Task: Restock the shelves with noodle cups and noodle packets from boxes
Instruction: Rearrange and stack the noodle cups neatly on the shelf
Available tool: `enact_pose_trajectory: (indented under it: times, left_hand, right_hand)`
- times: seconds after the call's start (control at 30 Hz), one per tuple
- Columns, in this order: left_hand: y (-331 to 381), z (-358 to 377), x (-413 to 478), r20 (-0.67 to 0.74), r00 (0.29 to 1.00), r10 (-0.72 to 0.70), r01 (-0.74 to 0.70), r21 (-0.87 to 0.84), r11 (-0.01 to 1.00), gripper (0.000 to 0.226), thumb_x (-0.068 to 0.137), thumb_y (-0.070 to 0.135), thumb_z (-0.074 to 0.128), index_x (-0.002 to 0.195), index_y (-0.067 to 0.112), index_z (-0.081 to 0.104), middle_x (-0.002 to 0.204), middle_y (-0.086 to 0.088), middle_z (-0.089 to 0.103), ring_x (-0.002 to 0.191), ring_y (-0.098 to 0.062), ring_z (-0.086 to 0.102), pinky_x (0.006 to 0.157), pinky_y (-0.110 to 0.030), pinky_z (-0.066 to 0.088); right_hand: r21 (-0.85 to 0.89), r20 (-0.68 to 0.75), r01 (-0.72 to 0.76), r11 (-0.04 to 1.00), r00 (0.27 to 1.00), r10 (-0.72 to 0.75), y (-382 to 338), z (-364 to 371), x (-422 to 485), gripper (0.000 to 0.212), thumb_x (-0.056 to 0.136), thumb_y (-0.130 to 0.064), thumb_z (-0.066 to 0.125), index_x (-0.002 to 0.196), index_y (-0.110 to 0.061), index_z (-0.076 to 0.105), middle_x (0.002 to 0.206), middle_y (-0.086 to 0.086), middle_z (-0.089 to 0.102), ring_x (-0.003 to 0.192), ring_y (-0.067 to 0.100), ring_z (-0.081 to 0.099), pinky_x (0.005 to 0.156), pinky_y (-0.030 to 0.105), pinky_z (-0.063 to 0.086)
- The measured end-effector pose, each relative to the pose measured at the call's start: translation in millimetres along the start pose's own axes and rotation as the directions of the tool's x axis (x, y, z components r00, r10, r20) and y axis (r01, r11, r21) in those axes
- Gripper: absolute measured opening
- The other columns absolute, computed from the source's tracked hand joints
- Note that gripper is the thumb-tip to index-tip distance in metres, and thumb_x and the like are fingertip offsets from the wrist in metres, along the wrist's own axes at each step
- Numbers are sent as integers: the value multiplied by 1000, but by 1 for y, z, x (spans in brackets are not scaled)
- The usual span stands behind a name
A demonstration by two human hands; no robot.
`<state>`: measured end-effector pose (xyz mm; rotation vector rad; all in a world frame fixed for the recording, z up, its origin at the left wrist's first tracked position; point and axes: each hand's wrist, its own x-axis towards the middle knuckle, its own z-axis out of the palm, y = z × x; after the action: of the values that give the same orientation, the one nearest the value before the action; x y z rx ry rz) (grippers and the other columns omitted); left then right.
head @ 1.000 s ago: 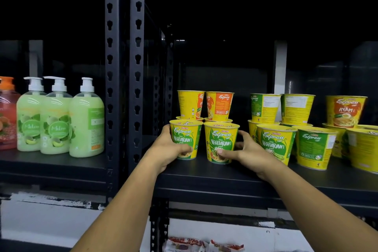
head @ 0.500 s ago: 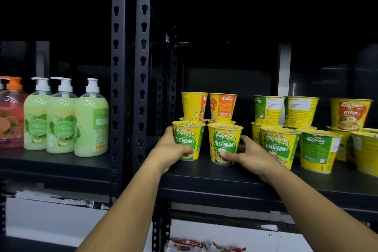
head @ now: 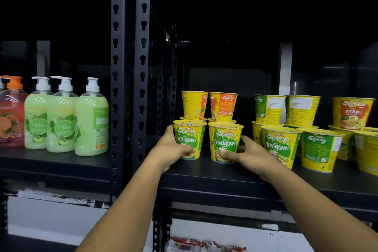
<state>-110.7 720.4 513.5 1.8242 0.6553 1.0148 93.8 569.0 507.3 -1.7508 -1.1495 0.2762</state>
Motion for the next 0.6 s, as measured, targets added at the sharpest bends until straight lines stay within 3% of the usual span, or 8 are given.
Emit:
enact_pose_trajectory:
  times: [0.13,0.3,0.47,0.6]
  left_hand:
    - [0,0,1,1,1000,0,0,-13,1000,73,77,0,85,131,27,45,108,2,70,100,-14,69,82,-29,52]
    - [0,1,0,-6,1000,9,-9,-30,1000,73,75,3,88,126,30,44,107,3,69,99,-12,68,76,-24,51]
    - [-3,1,1,-7,1000,10,-11,-18,1000,75,74,3,89,131,27,45,109,1,71,102,-15,70,90,-32,55]
    - [-3,0,1,-10,1000,17,-17,-25,1000,74,75,2,87,130,27,45,109,0,71,102,-15,70,90,-33,54]
  right_hand:
    - [5,4,7,1000,1000,-7,0,1,-1,72,74,-47,89,132,-34,49,124,-2,65,117,20,62,107,45,48]
    - [4,5,12,1000,1000,-12,-3,1,-3,61,77,-44,87,124,-36,48,121,-3,63,114,18,61,102,39,47]
    - [-17,4,-9,1000,1000,9,-1,1,-1,70,74,-44,89,132,-28,53,122,-3,66,112,17,62,105,42,48]
    - [-26,0,-7,1000,1000,7,0,1,-1,72,74,-46,89,134,-28,54,123,-2,66,114,19,62,106,44,47]
